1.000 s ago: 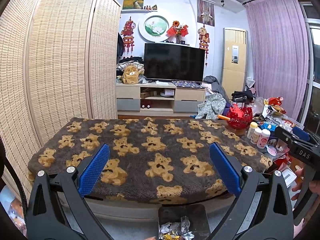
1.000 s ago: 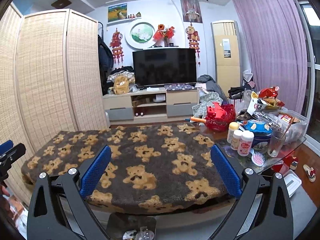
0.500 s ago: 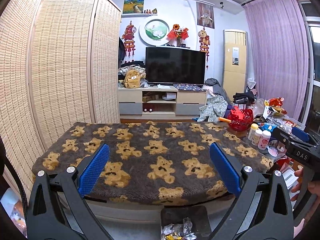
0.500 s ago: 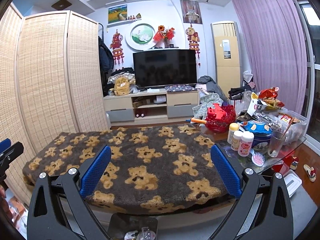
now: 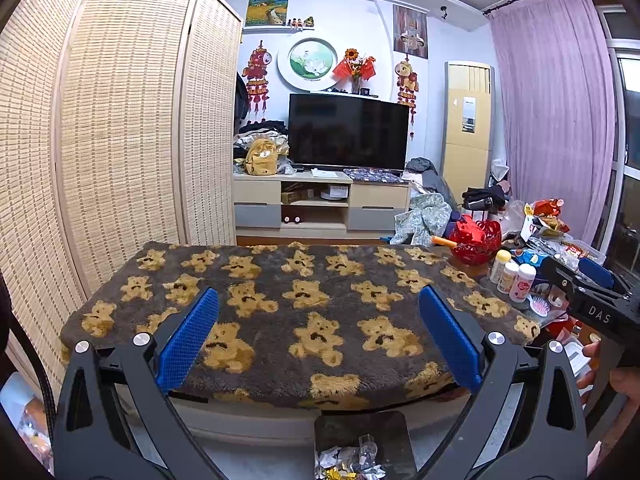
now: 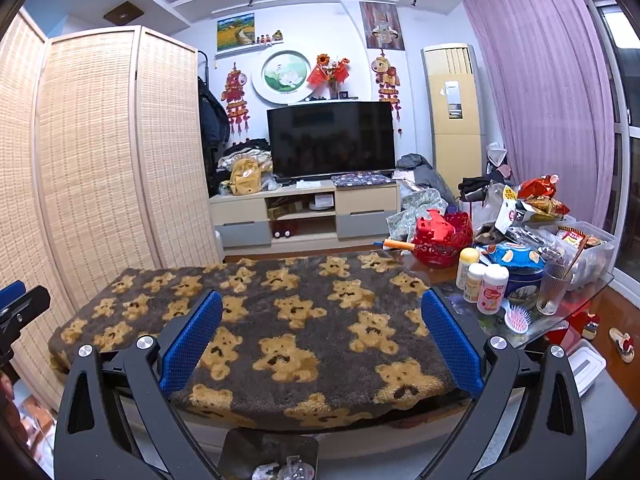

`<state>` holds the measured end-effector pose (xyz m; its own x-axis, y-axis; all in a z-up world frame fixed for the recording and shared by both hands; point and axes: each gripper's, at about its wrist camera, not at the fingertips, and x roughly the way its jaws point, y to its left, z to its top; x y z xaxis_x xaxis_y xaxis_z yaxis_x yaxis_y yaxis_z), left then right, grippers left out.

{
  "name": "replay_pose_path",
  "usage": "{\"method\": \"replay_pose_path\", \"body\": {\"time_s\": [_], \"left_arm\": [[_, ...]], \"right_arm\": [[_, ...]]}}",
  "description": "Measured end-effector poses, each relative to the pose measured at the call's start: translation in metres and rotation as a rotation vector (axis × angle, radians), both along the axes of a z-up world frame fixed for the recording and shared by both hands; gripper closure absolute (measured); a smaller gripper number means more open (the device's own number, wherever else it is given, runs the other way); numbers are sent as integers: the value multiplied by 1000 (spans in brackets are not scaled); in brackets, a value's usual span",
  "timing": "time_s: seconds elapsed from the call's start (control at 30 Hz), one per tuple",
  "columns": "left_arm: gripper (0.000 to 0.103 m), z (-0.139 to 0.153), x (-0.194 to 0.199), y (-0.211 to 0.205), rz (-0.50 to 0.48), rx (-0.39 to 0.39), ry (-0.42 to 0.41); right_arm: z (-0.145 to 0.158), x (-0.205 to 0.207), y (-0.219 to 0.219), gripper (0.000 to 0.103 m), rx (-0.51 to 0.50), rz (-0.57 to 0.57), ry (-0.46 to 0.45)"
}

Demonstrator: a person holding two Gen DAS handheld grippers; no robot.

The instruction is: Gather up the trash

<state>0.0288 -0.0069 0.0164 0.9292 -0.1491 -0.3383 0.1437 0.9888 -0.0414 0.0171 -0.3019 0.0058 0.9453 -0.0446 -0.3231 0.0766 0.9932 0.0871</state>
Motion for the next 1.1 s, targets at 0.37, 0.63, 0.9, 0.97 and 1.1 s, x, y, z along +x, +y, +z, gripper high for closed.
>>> {"method": "replay_pose_path", "body": {"time_s": [0.37,0.63,0.9,0.97,1.1], "left_arm": [[8,2,-3,-3,-2,1,-1],[8,3,-6,-6,-3,1,-3],[8,3,-6,-7,-5,-1,0],[8,4,-6,-7,-5,-1,-2],[8,4,-6,-9,-5,0,-2]], "right_arm": [[3,1,0,3,11,1,3],[4,0,1,3,14,2,4],[4,-2,3,3,14,0,4],[4,-2,2,3,15,-2,4],[4,-3,3,3,16,0,4]]}}
